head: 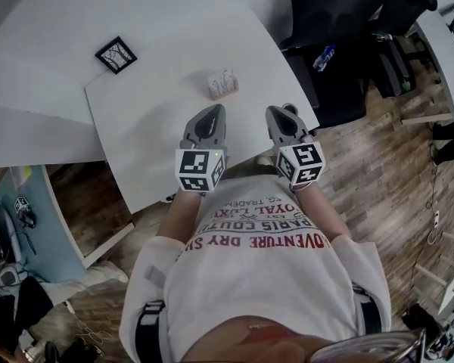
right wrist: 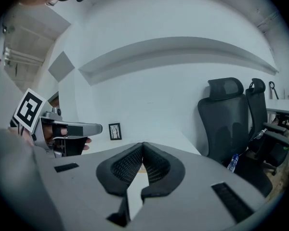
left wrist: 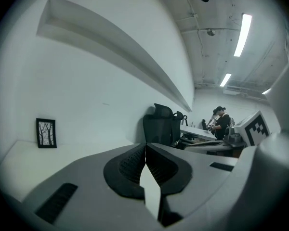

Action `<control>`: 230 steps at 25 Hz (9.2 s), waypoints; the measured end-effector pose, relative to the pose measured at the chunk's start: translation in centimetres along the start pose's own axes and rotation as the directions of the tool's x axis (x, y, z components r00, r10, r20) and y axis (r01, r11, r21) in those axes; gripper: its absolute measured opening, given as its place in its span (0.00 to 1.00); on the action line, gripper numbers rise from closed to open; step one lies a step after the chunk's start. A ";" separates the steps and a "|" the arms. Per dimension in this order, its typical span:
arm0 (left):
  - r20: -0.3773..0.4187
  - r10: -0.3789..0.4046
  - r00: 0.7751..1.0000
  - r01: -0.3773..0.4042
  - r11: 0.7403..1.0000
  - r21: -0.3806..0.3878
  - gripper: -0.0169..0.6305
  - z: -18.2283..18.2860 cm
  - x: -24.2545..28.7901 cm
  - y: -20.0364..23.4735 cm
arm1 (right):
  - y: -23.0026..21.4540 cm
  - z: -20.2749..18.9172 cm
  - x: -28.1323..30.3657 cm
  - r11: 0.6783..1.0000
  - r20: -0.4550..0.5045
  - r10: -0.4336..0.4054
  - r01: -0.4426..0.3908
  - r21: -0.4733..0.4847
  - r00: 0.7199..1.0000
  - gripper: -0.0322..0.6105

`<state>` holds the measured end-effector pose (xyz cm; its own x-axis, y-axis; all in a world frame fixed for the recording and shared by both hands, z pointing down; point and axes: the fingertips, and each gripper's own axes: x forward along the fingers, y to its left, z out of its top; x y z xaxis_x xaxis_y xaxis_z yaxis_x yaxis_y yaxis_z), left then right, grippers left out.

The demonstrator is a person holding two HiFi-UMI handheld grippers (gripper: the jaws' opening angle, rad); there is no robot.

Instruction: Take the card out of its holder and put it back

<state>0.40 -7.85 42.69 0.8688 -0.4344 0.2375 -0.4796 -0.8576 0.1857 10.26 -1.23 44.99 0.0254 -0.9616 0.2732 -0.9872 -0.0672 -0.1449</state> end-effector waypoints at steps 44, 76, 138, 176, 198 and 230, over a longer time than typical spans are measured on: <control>-0.164 0.452 0.877 -0.477 0.859 -0.185 0.06 -5.3 7.2 7.8 | -1.5 -5.9 19.0 0.619 -0.414 0.708 -0.785 -0.025 0.572 0.31; -0.232 0.487 0.842 -0.532 0.820 -0.210 0.06 -7.2 5.9 10.5 | 1.8 -6.9 19.8 0.119 -0.481 0.863 -0.988 -0.101 0.154 0.11; 0.033 0.400 0.916 -0.397 0.914 -0.081 0.06 1.7 3.0 7.9 | -2.5 2.0 13.4 0.949 -0.093 0.294 -0.302 -0.088 0.951 0.11; -0.068 0.511 0.857 -0.515 0.837 -0.184 0.06 -2.8 3.7 8.3 | 3.1 0.1 16.7 0.149 -0.469 0.846 -0.957 -0.251 0.255 0.11; -0.075 0.556 0.828 -0.557 0.800 -0.222 0.06 -3.7 3.6 8.6 | 3.5 -2.4 17.7 0.055 -0.513 0.844 -0.978 -0.203 0.154 0.11; -0.136 0.505 0.852 -0.523 0.824 -0.217 0.06 -5.3 5.2 8.4 | 1.7 -6.8 19.9 0.219 -0.495 0.840 -0.974 -0.064 0.221 0.26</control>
<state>0.26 -15.89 50.53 0.4815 -0.7658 0.4262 -0.8764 -0.4199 0.2356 8.05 -18.64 56.67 -0.9019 -0.1374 0.4094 -0.2506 0.9386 -0.2370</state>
